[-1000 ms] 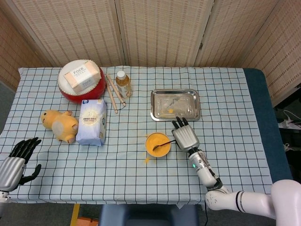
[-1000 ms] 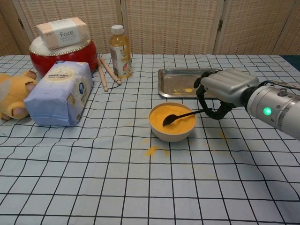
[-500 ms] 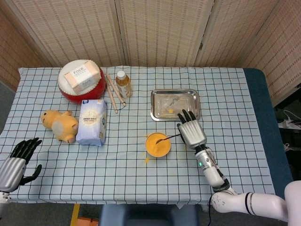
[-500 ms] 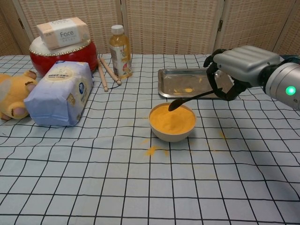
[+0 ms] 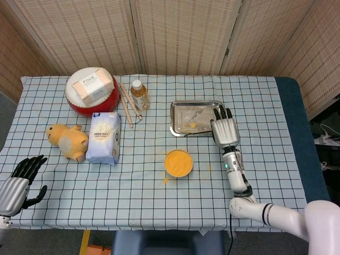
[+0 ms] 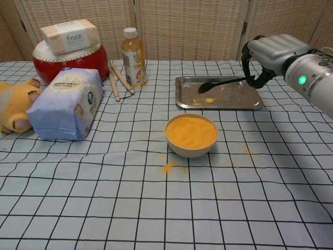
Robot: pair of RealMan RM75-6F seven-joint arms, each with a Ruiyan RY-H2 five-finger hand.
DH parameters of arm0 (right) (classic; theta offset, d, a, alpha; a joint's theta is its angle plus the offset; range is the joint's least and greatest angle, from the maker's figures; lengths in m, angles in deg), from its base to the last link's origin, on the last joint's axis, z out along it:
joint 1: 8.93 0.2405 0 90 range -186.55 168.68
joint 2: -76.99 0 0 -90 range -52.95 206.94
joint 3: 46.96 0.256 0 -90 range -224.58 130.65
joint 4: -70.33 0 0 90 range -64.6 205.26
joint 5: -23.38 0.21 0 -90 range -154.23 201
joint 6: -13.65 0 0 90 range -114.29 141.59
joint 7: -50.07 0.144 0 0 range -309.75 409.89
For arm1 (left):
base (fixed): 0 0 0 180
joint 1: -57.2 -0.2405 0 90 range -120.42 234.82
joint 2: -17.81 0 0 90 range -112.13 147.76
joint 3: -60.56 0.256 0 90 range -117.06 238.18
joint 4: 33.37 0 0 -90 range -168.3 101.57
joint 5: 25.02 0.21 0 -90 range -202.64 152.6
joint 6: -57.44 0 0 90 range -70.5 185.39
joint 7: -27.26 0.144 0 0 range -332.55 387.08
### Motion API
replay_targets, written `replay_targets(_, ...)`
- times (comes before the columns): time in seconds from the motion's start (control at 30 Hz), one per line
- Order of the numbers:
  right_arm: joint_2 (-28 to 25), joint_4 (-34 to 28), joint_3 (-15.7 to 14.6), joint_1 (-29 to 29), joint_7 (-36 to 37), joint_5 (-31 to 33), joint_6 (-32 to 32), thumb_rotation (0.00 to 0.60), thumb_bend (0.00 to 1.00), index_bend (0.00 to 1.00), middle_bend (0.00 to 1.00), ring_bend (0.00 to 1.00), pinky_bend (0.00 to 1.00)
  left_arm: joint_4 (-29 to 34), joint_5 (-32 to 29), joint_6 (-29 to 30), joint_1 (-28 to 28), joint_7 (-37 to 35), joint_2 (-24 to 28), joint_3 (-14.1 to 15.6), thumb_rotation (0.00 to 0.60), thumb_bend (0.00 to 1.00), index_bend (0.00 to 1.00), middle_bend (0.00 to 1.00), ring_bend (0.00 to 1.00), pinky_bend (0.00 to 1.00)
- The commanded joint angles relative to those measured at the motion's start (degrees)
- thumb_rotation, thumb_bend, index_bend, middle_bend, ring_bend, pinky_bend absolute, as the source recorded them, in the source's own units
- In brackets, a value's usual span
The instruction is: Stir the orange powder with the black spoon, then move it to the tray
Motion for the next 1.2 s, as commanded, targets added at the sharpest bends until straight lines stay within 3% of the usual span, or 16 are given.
replay_targets(0.03, 5.29, 9.7, 3.59, 3.65, 0.1, 4.99, -3.95, 0.6, 0.6, 0.81, 0.14, 0.0, 0.12, -0.07, -0.05, -0.12, 0.07, 0.01, -0.04, -0.03, 0.6, 0.47, 0.0, 0.0, 0.0, 0.04)
replay_targets(0.27, 14.53, 27.71, 8.1, 8.86, 2.81, 10.46, -10.64, 0.6, 0.6, 0.74, 0.14, 0.0, 0.12, -0.19, -0.35, -0.68, 0.27, -0.01, -0.03, -0.05, 0.6, 0.47, 0.0, 0.0, 0.0, 0.04)
replay_targets(0.37, 17.04, 33.0, 8.92, 10.4, 3.77, 11.14, -13.21, 0.6, 0.6, 0.64, 0.14, 0.0, 0.12, -0.28, -0.59, -1.02, 0.43, -0.18, -0.04, -0.13, 0.6, 0.47, 0.0, 0.0, 0.0, 0.04)
replay_targets(0.43, 18.05, 35.19, 9.31, 10.93, 4.74, 11.19, -14.5, 0.6, 0.6, 0.56, 0.14, 0.0, 0.12, -0.35, -0.68, -1.21, 0.48, -0.22, -0.04, -0.11, 0.6, 0.47, 0.0, 0.0, 0.0, 0.04)
replay_targets(0.6, 17.75, 35.36, 10.59, 10.84, 5.32, 12.8, -17.63, 0.6, 0.6, 0.15, 0.1, 0.0, 0.12, -0.36, -0.53, -1.55, 0.69, -0.02, -0.1, -0.03, 0.6, 0.47, 0.0, 0.0, 0.0, 0.04)
replay_targets(0.63, 17.25, 34.48, 10.66, 10.58, 5.41, 12.79, -17.52, 0.6, 0.59, 0.11, 0.09, 0.0, 0.12, -0.36, -0.51, -1.52, 0.69, 0.03, -0.13, -0.04, 0.6, 0.47, 0.0, 0.0, 0.0, 0.04)
replay_targets(0.7, 15.7, 31.71, 10.57, 9.61, 5.68, 12.41, -16.61, 0.6, 0.54, 0.01, 0.07, 0.0, 0.12, -0.32, -0.52, -1.42, 0.65, 0.1, -0.14, -0.04, 0.6, 0.47, 0.0, 0.0, 0.0, 0.04)
replay_targets(0.83, 10.92, 22.56, 9.56, 6.36, 6.4, 10.46, -12.93, 0.6, 0.45, 0.0, 0.04, 0.0, 0.11, -0.26, -0.52, -1.11, 0.47, 0.51, -0.21, -0.03, 0.6, 0.47, 0.0, 0.0, 0.0, 0.04)
replay_targets(0.93, 4.89, 10.4, 7.51, 1.87, 8.2, 6.3, -7.8, 0.6, 0.43, 0.0, 0.03, 0.0, 0.09, -0.14, -0.52, -0.77, 0.3, 0.98, -0.28, -0.06, 0.6, 0.47, 0.0, 0.0, 0.0, 0.04)
replay_targets(1.07, -5.09, -8.65, 2.51, -6.37, 12.03, -3.06, 1.17, 0.6, 0.41, 0.0, 0.01, 0.0, 0.07, 0.14, -0.68, -0.36, 0.07, 1.88, -0.5, -0.19, 0.6, 0.47, 0.0, 0.0, 0.0, 0.04)
replay_targets(1.2, -14.16, -23.04, -3.82, -13.59, 14.26, -10.17, 6.52, 0.6, 0.39, 0.0, 0.0, 0.0, 0.02, 0.44, -0.96, -0.41, 0.1, 3.28, -0.98, -0.4, 0.6, 0.47, 0.0, 0.0, 0.0, 0.04)
